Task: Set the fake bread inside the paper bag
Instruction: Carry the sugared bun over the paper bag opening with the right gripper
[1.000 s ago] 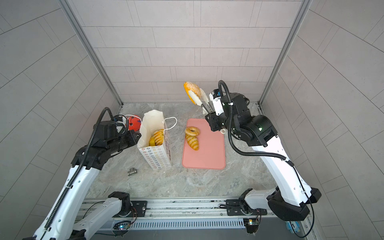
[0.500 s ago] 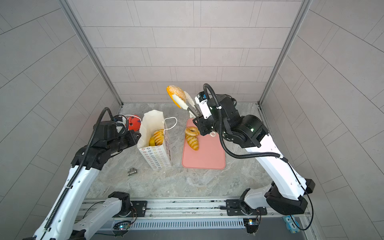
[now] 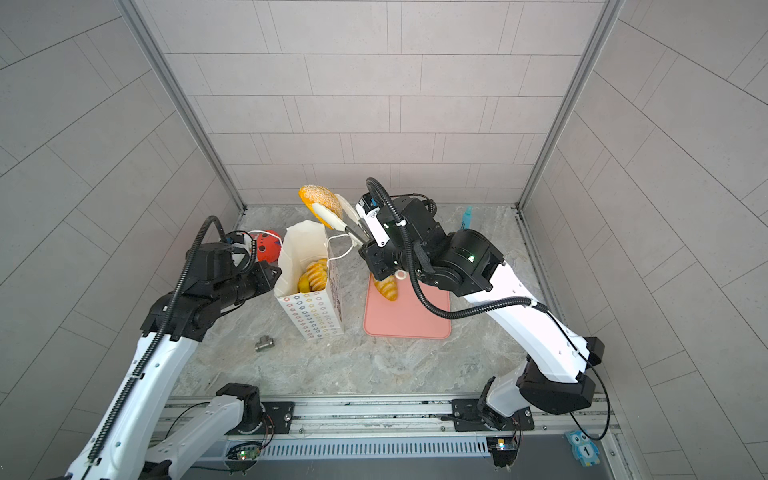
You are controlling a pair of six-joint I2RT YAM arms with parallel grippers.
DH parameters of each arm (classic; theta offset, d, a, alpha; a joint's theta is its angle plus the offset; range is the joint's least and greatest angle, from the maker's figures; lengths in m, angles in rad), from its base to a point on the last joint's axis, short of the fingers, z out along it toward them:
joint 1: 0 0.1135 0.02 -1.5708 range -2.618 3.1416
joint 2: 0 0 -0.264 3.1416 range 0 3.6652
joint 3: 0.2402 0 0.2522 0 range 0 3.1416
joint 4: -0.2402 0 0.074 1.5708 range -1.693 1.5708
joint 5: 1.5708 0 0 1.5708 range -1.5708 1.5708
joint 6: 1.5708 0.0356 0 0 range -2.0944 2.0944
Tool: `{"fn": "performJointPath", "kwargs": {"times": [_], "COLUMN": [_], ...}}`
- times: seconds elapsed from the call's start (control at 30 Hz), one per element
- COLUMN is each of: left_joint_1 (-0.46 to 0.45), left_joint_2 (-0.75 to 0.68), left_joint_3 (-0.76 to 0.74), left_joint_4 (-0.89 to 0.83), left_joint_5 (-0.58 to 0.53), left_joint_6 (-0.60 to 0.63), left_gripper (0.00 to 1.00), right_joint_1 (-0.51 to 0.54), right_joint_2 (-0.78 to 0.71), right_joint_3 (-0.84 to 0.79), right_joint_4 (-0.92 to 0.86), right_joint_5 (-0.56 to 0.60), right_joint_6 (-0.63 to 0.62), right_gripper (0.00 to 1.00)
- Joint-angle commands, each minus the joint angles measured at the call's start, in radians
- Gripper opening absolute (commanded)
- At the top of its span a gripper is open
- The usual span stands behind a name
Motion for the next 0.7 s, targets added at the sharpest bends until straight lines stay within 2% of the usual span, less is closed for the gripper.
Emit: {"fn": "performJointPath", "kwargs": {"times": [0.0, 0.33, 0.67], "left_joint_1": [0.001, 0.000, -0.001], "left_joint_2": [-0.015, -0.019, -0.020], "left_joint_3": [0.003, 0.003, 0.000], "left_joint_4": [0.009, 0.009, 0.009], "left_joint_5": [-0.004, -0.004, -0.002], "left_joint_6": [-0.002, -0.001, -0.001], "left_gripper": [0.09, 0.09, 0.09], "right_joint_1": [0.026, 0.092, 0.101], "right_joint_2": [0.010, 0.087, 0.139], "right_joint_3": [0.038, 0.081, 0.073], "right_joint_4": [0.033, 0.027, 0.031], "right_joint_5": [0.027, 0.058, 0.067], "right_joint_6": [0.015, 0.011, 0.007], "right_gripper": [0.37, 0.37, 0.36]}}
